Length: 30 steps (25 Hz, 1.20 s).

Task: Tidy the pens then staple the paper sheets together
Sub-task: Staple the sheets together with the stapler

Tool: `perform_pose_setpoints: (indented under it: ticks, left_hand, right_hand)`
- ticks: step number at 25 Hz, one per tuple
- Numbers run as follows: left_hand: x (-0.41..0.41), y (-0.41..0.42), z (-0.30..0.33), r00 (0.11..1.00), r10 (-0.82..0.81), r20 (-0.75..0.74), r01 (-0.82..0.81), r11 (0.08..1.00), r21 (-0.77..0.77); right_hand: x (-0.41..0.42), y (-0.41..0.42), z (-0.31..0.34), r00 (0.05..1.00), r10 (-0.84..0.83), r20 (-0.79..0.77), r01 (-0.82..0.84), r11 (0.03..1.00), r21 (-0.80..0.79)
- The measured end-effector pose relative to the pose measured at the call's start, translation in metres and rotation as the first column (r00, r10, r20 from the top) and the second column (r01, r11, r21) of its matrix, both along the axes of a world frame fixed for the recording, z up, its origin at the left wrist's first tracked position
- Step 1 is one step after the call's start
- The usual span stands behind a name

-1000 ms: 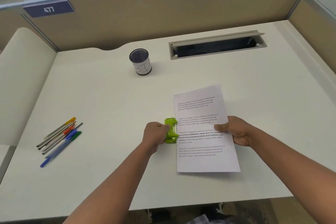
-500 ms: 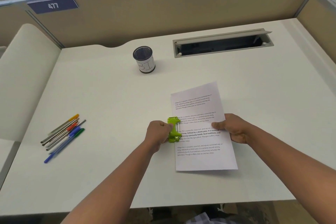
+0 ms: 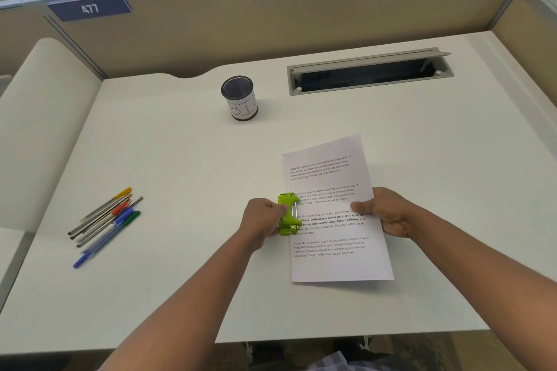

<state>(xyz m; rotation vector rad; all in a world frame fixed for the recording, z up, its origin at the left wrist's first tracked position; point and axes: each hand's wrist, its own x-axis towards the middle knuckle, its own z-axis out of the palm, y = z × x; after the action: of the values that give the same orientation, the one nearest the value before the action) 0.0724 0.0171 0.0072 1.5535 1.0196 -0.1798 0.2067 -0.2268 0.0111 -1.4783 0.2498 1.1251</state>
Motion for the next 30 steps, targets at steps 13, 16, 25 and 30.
perform_pose_setpoints:
  ticks: [13, 16, 25, 30]
  left_hand:
    - [0.011, 0.007, 0.005, 0.991, -0.09, -0.096, 0.099, 0.991, 0.086]
    - [0.015, 0.008, 0.005, 0.983, -0.127, -0.13, 0.141, 0.985, 0.104]
    - [0.027, 0.017, 0.004, 0.937, -0.238, -0.257, 0.265, 0.961, 0.078]
    - [0.031, 0.02, 0.001, 0.91, -0.278, -0.307, 0.329, 0.935, 0.129]
  right_hand:
    - [-0.003, 0.0, -0.004, 1.0, -0.015, -0.005, 0.015, 1.0, 0.009]
    - [-0.003, 0.001, -0.007, 1.0, -0.019, -0.015, 0.019, 1.0, 0.005]
    - [0.003, 0.0, -0.015, 0.999, 0.005, -0.033, -0.006, 1.0, -0.008]
    - [0.006, 0.0, -0.02, 0.999, 0.02, -0.038, -0.02, 1.0, -0.014]
